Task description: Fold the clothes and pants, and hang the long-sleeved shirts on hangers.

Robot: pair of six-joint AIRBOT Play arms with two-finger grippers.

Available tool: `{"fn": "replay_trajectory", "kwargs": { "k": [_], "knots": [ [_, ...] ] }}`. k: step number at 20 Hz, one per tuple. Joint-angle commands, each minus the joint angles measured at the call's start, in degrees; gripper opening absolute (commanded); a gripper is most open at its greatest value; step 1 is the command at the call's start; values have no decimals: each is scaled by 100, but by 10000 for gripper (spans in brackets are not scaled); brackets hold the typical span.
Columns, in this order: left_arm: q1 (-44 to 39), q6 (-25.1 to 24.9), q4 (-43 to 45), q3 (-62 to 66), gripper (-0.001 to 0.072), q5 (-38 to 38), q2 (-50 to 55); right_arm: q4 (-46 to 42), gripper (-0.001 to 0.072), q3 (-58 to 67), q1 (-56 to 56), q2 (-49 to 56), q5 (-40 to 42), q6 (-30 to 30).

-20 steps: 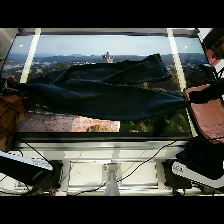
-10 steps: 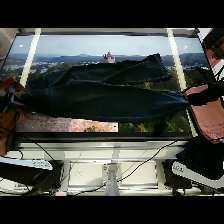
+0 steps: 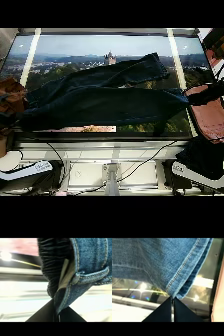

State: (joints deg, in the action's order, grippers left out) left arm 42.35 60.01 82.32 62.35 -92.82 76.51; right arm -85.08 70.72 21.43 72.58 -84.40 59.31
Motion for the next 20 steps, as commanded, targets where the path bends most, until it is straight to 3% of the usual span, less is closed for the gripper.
{"fn": "replay_trajectory", "kwargs": {
  "k": [1, 4, 10, 13, 16, 17, 18, 19, 20],
  "knots": [
    [-96, -269, 968, -144, 56, 435, -208, -413, 20, -2, 0, -2, -551, -55],
    [-398, -264, 1738, -142, 56, 942, -205, -708, 20, -2, 0, -2, -1117, -52],
    [-1414, -267, 3147, -131, 58, 2122, -205, -925, 20, -2, 0, -2, -1390, -52],
    [-1493, -267, 3274, -131, 59, 2234, -205, -914, 20, -2, 0, -2, -1825, -50],
    [-1462, -262, 3272, -131, 60, 2201, -205, -916, 21, -2, -4, -2, -1735, -48],
    [-1462, -262, 3268, -131, 62, 2144, -205, -914, 61, -2, -4, -2, -1672, -50],
    [-1464, -262, 3263, -131, 131, 2061, -205, -914, 205, -2, -4, -2, -1650, -50],
    [-1464, -262, 3265, -131, 345, 1937, -205, -914, 403, -2, -4, -2, -1652, -50],
    [-1462, -262, 3268, -131, 550, 1814, -205, -914, 526, -2, -4, -2, -1652, -48]
  ]
}}
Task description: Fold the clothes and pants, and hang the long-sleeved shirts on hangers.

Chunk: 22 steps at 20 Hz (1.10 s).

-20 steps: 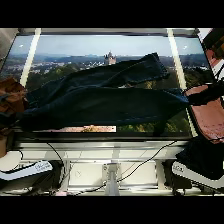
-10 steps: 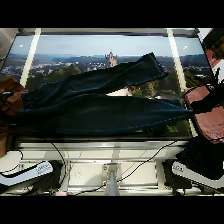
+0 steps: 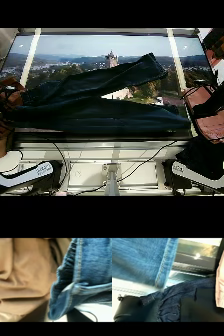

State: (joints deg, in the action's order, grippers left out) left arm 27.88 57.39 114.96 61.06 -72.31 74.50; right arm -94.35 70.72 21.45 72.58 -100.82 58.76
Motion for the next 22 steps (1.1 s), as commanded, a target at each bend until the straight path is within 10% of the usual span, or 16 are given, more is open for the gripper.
{"fn": "replay_trajectory", "kwargs": {
  "k": [1, 6, 9, 13, 22],
  "knots": [
    [9, 0, 7, -2, 628, -345, -7, 13, 538, -2, -4, -2, -11, 4],
    [44, 0, 7, -2, 628, -468, -24, 24, 535, -2, -7, -2, 243, 4],
    [44, 85, -11, 0, 628, -326, -116, 343, 533, -2, -4, 7, 1661, 275],
    [39, 1405, -17, 369, 629, 68, -179, 1012, 510, 0, -4, 234, 4019, 1685],
    [44, 1976, -2973, 1414, 629, 529, 120, 5088, 510, 170, -7, 2081, 6144, 2361]
  ]
}}
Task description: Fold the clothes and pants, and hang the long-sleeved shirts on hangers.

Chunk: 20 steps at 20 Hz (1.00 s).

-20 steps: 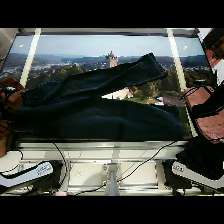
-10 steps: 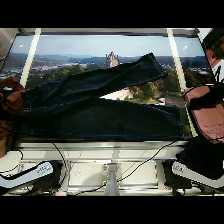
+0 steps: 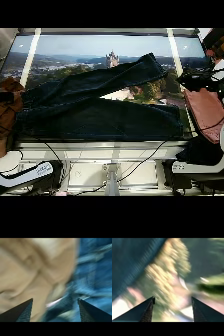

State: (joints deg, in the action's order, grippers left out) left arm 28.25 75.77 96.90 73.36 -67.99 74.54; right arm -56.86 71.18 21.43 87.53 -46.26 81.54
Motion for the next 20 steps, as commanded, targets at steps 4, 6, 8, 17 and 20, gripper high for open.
{"fn": "replay_trajectory", "kwargs": {
  "k": [4, 6, 8, 17, 20],
  "knots": [
    [7, 138, -1344, 184, 628, 98, 197, 1300, 510, 1224, -240, 1537, 614, 92],
    [7, 140, -1344, 184, 628, 96, 197, 909, 470, 1812, -426, 1987, 632, 448],
    [7, 138, -1344, 184, 628, 96, 197, 380, 469, 2245, -588, 2365, 619, 1080],
    [7, 136, -1340, 184, 628, 136, 197, -544, 416, 2918, -640, 2907, -247, 2465],
    [4, 136, -1342, 184, 628, 140, 197, -544, 414, 2918, -643, 2907, -282, 2697]
  ]
}}
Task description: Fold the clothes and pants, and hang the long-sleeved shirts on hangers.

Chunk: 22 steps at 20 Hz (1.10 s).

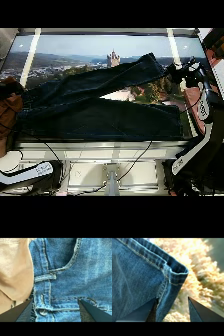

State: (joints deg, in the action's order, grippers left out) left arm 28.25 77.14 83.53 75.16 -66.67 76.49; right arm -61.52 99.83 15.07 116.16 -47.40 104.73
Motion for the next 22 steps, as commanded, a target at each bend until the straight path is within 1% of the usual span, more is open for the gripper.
{"fn": "replay_trajectory", "kwargs": {
  "k": [1, 6, 8, 10, 12, 15, 17, 19, 22],
  "knots": [
    [7, -2, -2, 4, 628, 9, 2, -74, 414, 52, -7, 44, -186, 505],
    [7, -2, -2, 4, 628, 9, 2, -50, 413, 72, -39, 50, -293, 1169],
    [7, -2, -2, 4, 628, 13, 2, 181, 414, 72, -85, 52, -286, 1178],
    [7, -4, -2, 4, 628, 13, 11, 234, 414, 76, -186, 52, -271, 1172],
    [7, -4, -2, 4, 628, 11, 33, 26, 415, 76, -302, 52, -221, 1187],
    [7, -4, -2, 2, 628, 9, 70, -210, 413, 90, -409, 50, -146, 1482],
    [7, -39, -2, 2, 628, 9, 68, -367, 412, 87, -428, 42, -153, 1482],
    [7, -280, -2, 2, 628, 9, 68, -509, 407, 87, -466, 33, -146, 1482],
    [7, -304, -2, 2, 628, 9, 68, -1010, 384, 87, -588, 15, -98, 1482]
  ]
}}
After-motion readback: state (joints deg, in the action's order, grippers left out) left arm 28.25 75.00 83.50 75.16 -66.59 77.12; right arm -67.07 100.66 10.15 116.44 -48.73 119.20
